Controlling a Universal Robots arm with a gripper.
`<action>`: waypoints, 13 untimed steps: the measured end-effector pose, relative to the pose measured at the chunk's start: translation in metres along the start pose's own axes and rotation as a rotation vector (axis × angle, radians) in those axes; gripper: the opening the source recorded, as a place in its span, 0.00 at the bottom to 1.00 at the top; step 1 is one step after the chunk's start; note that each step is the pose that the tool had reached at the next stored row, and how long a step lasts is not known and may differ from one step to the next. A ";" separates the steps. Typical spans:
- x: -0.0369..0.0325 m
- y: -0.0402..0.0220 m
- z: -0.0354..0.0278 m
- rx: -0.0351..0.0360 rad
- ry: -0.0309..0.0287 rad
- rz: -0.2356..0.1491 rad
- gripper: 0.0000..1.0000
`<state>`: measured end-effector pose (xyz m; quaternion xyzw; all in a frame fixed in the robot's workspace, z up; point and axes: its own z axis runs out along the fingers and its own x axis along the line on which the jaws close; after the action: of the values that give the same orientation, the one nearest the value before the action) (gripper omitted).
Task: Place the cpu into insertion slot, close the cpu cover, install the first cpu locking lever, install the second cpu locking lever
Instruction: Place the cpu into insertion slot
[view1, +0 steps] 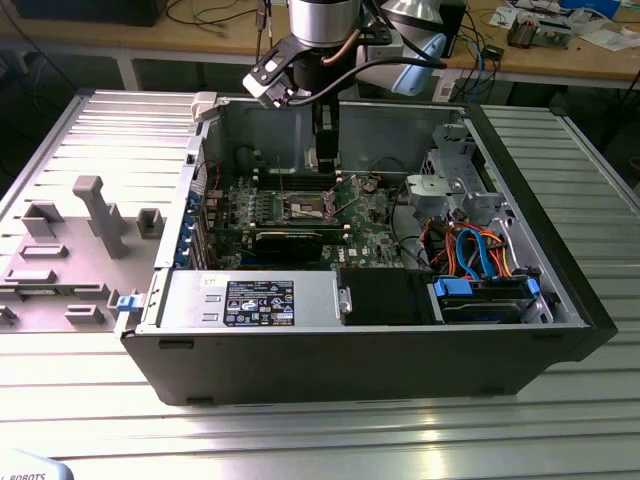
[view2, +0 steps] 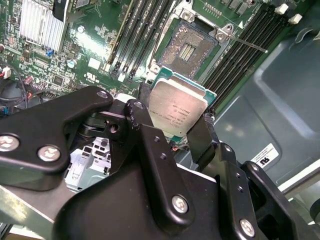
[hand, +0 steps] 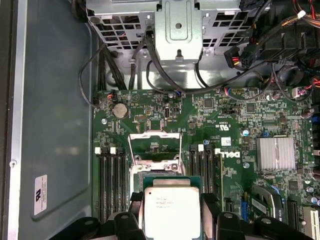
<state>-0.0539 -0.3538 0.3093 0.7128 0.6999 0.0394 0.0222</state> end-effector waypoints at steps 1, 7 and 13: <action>0.0000 -0.0008 0.0001 0.0000 -0.0001 0.000 0.54; -0.0002 -0.0042 0.0040 0.0001 0.0003 -0.004 0.54; -0.0004 -0.0058 0.0119 0.0002 0.0003 -0.005 0.54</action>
<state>-0.0587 -0.3538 0.2969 0.7110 0.7017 0.0394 0.0221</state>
